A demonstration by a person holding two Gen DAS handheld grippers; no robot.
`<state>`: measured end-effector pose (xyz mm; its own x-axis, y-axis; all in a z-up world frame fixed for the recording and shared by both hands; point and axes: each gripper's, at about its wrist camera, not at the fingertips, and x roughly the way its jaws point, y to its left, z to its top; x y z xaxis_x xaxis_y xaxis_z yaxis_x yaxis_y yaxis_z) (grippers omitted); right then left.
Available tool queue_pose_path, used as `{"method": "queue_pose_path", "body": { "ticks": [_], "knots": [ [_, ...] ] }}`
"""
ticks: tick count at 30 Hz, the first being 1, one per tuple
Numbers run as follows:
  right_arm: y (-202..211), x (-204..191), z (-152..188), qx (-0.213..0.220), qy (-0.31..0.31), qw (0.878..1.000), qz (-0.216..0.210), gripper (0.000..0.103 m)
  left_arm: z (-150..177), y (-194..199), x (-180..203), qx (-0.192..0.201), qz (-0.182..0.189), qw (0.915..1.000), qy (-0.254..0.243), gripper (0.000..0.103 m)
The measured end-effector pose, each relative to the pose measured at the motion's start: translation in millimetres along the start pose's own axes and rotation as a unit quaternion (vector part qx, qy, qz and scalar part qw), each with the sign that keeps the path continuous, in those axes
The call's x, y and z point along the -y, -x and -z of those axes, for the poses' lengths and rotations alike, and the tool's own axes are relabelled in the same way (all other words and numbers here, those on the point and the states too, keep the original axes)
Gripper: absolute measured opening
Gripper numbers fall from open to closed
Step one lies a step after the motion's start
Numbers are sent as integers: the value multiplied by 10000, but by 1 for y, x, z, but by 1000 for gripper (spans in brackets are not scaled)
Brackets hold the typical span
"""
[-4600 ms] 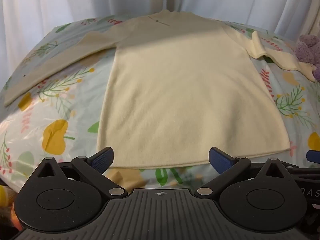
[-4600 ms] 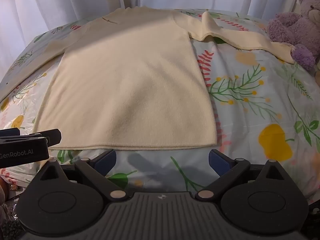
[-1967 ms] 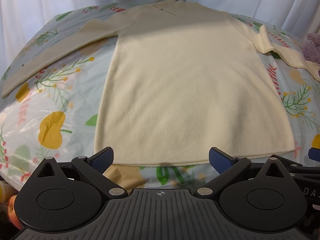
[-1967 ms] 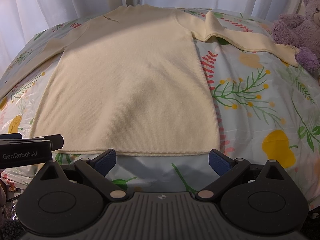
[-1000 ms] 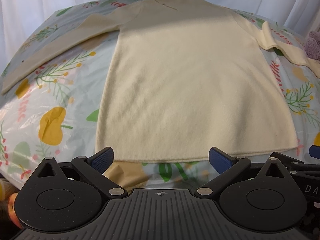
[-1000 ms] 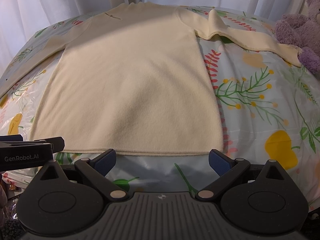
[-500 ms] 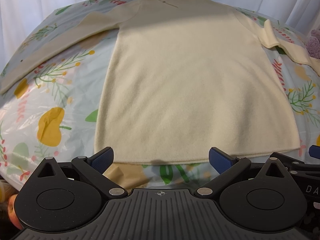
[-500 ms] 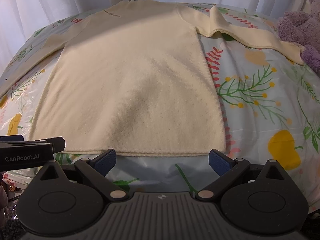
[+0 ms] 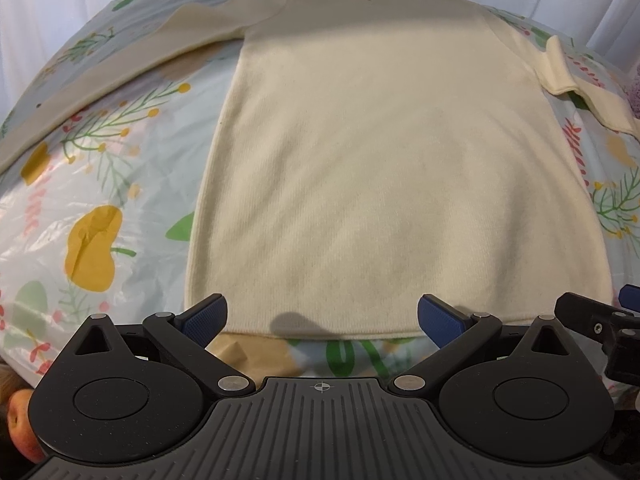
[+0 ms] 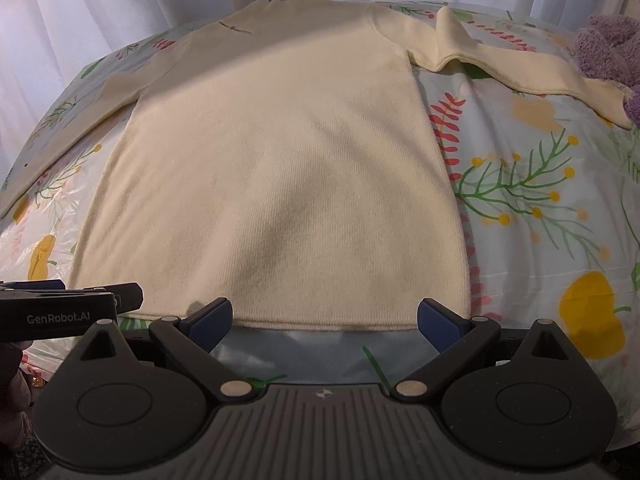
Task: Fold small clothes
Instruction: 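Grasp the sweater sleeve cuff beside the teddy bear with the right gripper, then lift the sleeve with the right gripper while the left gripper pinches the sweater near the collar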
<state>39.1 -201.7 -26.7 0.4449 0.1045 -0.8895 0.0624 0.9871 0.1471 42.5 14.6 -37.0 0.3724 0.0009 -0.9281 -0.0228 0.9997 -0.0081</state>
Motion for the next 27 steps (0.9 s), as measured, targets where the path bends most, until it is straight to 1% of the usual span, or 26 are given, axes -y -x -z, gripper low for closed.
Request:
{"method": "queue_pose_path", "body": {
  "ticks": [1,3,4,5,6,7,8,9,10,11,12,14,15,16,17,18,19,20,22,23,24,25,27],
  "knots": [
    [0,7,-4,100,-94,9996,-240,99,-3,-2,0,15,-1,10000,37,103],
    [2,27,-11,553,-390,9954,-675,99,-9,-7,-1,95,-23,9999,127,103],
    [4,46,-17,1048,-679,9878,-927,99,-12,-9,-2,138,-33,9997,182,103],
    [5,62,-20,1402,-890,9794,-1147,99,-15,-12,-2,181,-50,9995,248,103],
    [3,81,-25,1721,-1122,9680,-1439,99,-20,-16,-3,231,-97,9991,345,103],
    [-2,104,-36,1828,-1400,9578,-1720,99,-25,-19,-3,259,-143,9987,417,103],
    [-9,125,-48,1750,-1699,9517,-1863,99,-29,-22,-3,295,-181,9983,471,103],
    [-16,151,-63,1628,-2102,9448,-1915,99,-33,-25,-3,347,-230,9978,521,103],
    [-23,178,-74,1662,-2513,9346,-1890,99,-37,-28,-3,398,-285,9972,559,103],
    [-26,200,-80,1829,-2820,9233,-1860,99,-41,-31,-2,441,-344,9967,592,103],
    [-31,229,-86,2091,-3187,9078,-1750,98,-46,-34,-1,477,-383,9960,645,103],
    [-39,279,-97,2433,-3755,8813,-1525,89,-53,-41,-1,501,-364,9951,774,103],
    [-43,296,-101,2537,-3924,8719,-1465,81,-56,-44,-1,499,-334,9946,849,103],
    [-47,319,-106,2637,-4154,8605,-1317,74,-58,-46,0,499,-304,9940,930,103],
    [-52,335,-112,2672,-4284,8548,-1200,70,-61,-49,0,489,-285,9933,1012,103],
    [-59,353,-118,2678,-4426,8492,-1061,56,-63,-52,0,477,-291,9926,1077,103],
    [-65,364,-122,2659,-4551,8447,-930,47,-65,-54,0,471,-304,9921,1121,103],
    [-72,373,-125,2615,-4664,8411,-812,45,-66,-56,0,465,-326,9917,1155,103],
    [-82,391,-127,2528,-4902,8322,-570,35,-68,-60,0,435,-374,9909,1218,103],
    [-87,396,-127,2518,-4976,8282,-552,33,-69,-63,0,415,-401,9904,1254,103],
    [-93,401,-127,2507,-5068,8229,-558,24,-70,-64,0,438,-444,9901,1259,103],
    [-95,405,-126,2536,-5132,8178,-591,19,-70,-64,1,473,-487,9899,1241,103],
    [-97,406,-126,2543,-5234,8107,-648,19,-71,-66,2,479,-531,9902,1200,103]
  ]
}}
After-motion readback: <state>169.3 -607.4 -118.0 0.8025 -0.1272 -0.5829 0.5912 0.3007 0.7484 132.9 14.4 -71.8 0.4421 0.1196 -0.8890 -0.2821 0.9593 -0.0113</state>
